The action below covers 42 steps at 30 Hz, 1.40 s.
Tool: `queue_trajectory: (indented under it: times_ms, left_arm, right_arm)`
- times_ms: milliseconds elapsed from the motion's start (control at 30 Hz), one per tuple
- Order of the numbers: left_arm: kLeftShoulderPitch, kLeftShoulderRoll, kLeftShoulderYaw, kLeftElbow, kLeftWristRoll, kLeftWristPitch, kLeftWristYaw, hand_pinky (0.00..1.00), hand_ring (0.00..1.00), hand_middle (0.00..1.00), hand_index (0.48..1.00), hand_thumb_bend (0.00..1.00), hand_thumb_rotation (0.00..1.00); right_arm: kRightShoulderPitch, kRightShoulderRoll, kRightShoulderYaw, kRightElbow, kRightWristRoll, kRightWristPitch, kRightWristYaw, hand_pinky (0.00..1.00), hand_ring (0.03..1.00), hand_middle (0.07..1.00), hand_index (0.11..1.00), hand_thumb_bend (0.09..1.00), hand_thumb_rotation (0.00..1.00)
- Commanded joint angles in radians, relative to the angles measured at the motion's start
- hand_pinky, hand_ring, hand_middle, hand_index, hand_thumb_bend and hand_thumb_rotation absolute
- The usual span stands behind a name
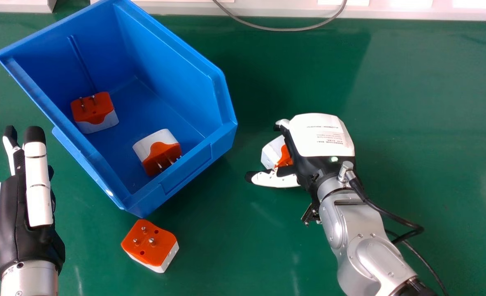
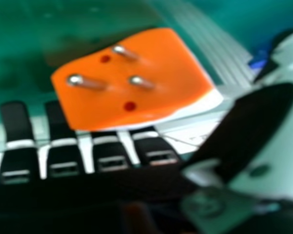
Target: Pick all objects and put in blue box
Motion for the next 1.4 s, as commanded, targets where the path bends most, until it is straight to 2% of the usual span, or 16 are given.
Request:
queue_trajectory:
  times_ms: [0, 200, 567, 733, 1000, 1033, 1100, 1133, 1333, 1367]
  left_arm:
    - [0.006, 0.011, 0.007, -0.028, 0.003, 0.004, 0.002, 1.0, 1.0, 1.0, 1.0, 0.64, 1.0]
    - [0.011, 0.013, 0.012, -0.034, 0.0, 0.011, -0.001, 1.0, 1.0, 1.0, 1.0, 0.64, 1.0]
    - [0.007, 0.013, 0.012, -0.045, -0.002, 0.026, 0.002, 1.0, 1.0, 1.0, 1.0, 0.65, 1.0]
    - [0.005, 0.015, 0.014, -0.039, -0.003, 0.025, 0.001, 1.0, 1.0, 1.0, 1.0, 0.65, 1.0]
    - [0.007, 0.013, 0.013, -0.047, -0.003, 0.03, 0.002, 1.0, 1.0, 1.0, 1.0, 0.65, 1.0]
    - [0.007, 0.013, 0.013, -0.049, -0.003, 0.032, 0.002, 1.0, 1.0, 1.0, 1.0, 0.65, 1.0]
    - [0.007, 0.013, 0.013, -0.051, -0.002, 0.034, 0.003, 1.0, 1.0, 1.0, 1.0, 0.65, 1.0]
    - [0.007, 0.013, 0.013, -0.052, -0.002, 0.036, 0.003, 1.0, 1.0, 1.0, 1.0, 0.65, 1.0]
    - [0.011, 0.013, 0.015, -0.057, -0.002, 0.038, 0.003, 1.0, 1.0, 1.0, 1.0, 0.65, 1.0]
    - [0.013, 0.013, 0.015, -0.059, -0.001, 0.039, 0.004, 1.0, 1.0, 1.0, 1.0, 0.65, 1.0]
  right_arm:
    - [-0.035, -0.004, 0.006, 0.0, 0.0, -0.003, -0.018, 0.65, 0.759, 0.806, 0.799, 0.555, 0.68]
    - [-0.042, -0.011, 0.003, 0.014, 0.011, -0.008, -0.019, 0.64, 0.759, 0.806, 0.799, 0.546, 0.68]
    - [-0.052, -0.022, -0.002, 0.034, 0.027, -0.009, -0.033, 0.64, 0.758, 0.806, 0.798, 0.514, 0.64]
    - [-0.072, -0.01, 0.001, 0.066, 0.041, -0.003, -0.052, 0.64, 0.757, 0.806, 0.797, 0.514, 0.63]
    - [-0.081, -0.008, 0.01, 0.075, 0.041, 0.001, -0.059, 0.64, 0.756, 0.803, 0.795, 0.495, 0.6]
    - [-0.082, -0.008, 0.01, 0.073, 0.041, 0.001, -0.059, 0.64, 0.755, 0.803, 0.795, 0.489, 0.6]
    - [-0.087, -0.006, 0.005, 0.073, 0.047, 0.0, -0.059, 0.62, 0.743, 0.791, 0.787, 0.456, 0.49]
    - [-0.089, -0.005, 0.003, 0.074, 0.049, 0.0, -0.059, 0.62, 0.741, 0.789, 0.786, 0.45, 0.47]
    - [-0.078, 0.02, -0.045, 0.064, 0.123, -0.032, -0.111, 0.62, 0.74, 0.786, 0.784, 0.445, 0.44]
    - [-0.074, 0.026, -0.056, 0.065, 0.143, -0.044, -0.124, 0.57, 0.682, 0.74, 0.751, 0.454, 0.36]
